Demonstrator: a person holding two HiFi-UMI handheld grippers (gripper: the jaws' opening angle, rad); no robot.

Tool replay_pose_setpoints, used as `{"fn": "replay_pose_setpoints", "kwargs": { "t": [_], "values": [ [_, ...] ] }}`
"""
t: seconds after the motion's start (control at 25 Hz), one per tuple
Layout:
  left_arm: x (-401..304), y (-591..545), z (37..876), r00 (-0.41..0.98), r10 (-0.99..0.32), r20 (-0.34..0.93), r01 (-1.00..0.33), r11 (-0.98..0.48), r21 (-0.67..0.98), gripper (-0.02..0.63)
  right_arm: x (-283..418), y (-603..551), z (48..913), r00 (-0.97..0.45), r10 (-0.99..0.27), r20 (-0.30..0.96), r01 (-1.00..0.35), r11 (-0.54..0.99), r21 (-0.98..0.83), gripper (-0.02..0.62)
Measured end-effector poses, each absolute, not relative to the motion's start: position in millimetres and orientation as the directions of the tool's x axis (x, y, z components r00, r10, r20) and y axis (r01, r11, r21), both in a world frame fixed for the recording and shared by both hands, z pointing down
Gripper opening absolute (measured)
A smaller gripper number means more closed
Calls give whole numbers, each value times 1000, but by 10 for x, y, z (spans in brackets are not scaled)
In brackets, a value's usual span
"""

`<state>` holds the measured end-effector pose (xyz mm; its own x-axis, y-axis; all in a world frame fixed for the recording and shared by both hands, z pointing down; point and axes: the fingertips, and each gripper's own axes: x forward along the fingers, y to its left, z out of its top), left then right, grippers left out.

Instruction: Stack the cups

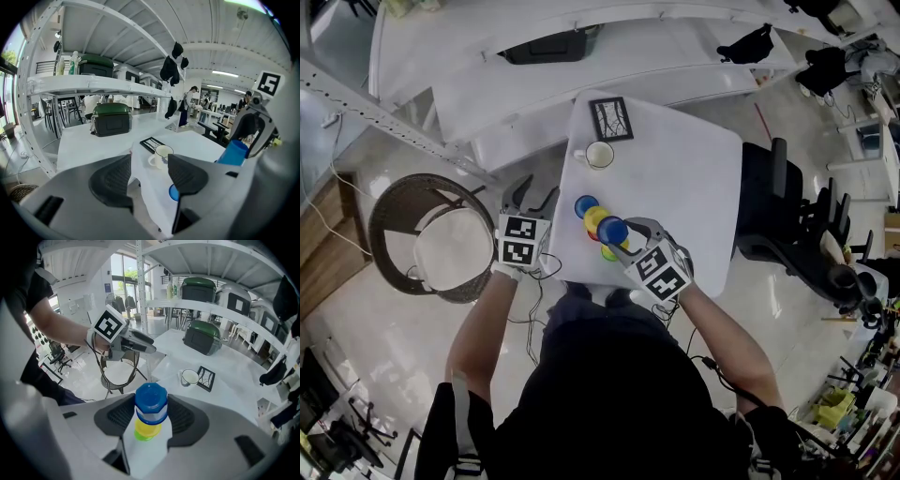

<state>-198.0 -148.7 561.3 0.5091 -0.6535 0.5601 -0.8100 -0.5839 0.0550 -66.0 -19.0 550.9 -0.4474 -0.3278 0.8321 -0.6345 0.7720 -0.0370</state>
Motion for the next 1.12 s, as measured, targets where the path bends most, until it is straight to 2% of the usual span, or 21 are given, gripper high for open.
{"fn": "replay_pose_setpoints", "kwargs": {
  "t": [0.24, 0.48, 0.64, 0.8, 1.0, 1.12],
  "values": [
    [-1965, -1518, 5572, 509, -659, 554, -812, -580, 55, 244, -683, -244, 5408, -502, -357, 788, -665, 742, -88, 259],
    [-1918, -1492, 5550, 501, -659, 561, -813, -580, 46, 244, -592, -422, 5071, -599, -466, 651, -715, 677, -173, 254],
    [-1862, -1505, 5450, 498, -667, 553, -816, -577, 39, 244, -414, -570, 4824, -602, -571, 558, -766, 611, -200, 218],
    [-1813, -1496, 5382, 490, -674, 552, -820, -572, 28, 244, -173, -679, 4677, -555, -652, 517, -820, 532, -210, 185],
    [-1744, -1471, 5279, 481, -691, 540, -829, -559, 22, 242, 74, -761, 4492, -495, -735, 463, -866, 457, -201, 63],
    [-1718, -1430, 5234, 473, -696, 540, -833, -553, 16, 242, 205, -787, 4400, -464, -770, 439, -885, 426, -187, 57]
  ]
}}
